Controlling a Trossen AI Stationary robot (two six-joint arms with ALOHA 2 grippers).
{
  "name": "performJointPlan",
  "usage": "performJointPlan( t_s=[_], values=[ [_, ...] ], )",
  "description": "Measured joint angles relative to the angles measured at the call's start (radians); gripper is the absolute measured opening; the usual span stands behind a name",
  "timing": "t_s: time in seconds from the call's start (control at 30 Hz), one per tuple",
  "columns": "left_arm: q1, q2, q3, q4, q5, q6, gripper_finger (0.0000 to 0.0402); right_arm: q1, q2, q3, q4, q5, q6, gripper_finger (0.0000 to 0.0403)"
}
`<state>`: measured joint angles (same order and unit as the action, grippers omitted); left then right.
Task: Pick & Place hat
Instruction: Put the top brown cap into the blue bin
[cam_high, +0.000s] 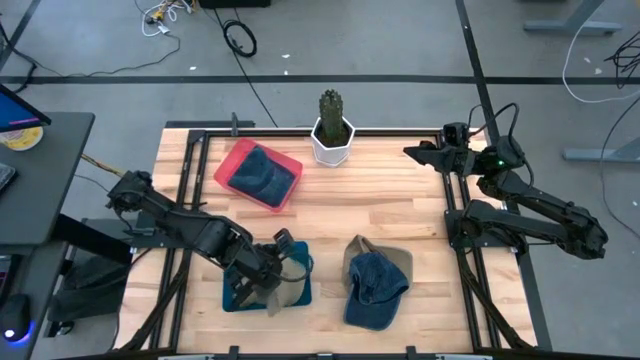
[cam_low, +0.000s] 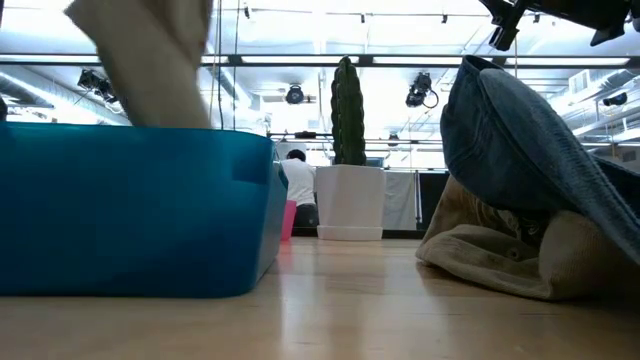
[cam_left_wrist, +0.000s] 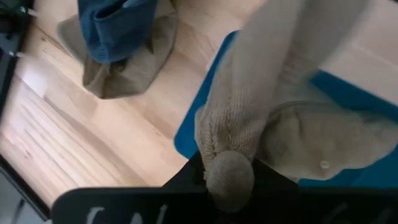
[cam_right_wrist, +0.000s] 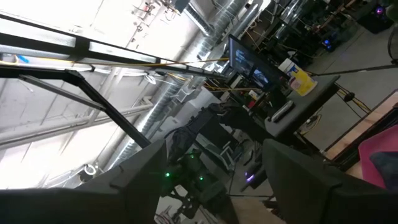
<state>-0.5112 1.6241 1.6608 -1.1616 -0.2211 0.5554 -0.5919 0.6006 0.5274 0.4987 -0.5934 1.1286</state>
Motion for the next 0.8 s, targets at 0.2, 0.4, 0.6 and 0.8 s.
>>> performJointPlan(
  t_s=[0.2,0.4,0.6,0.8],
  values=[
    [0.032,0.019,0.0,0.013,0.019,0.057,0.0016,0.0,0.0,0.0,-0.015,0.002,0.0,0.0268],
    [0.04,0.027,0.0,0.044,0.062,0.086,0.0016,0.0,0.0,0.0,-0.024,0.002,-0.007,0.0268],
    [0.041,0.027,0.0,0.066,0.069,0.087,0.0016,0.0,0.0,0.0,-0.025,0.002,-0.011,0.0268],
    [0.037,0.027,0.0,0.114,0.071,0.088,0.0016,0.0,0.0,0.0,-0.025,0.002,-0.011,0.0268]
  ],
)
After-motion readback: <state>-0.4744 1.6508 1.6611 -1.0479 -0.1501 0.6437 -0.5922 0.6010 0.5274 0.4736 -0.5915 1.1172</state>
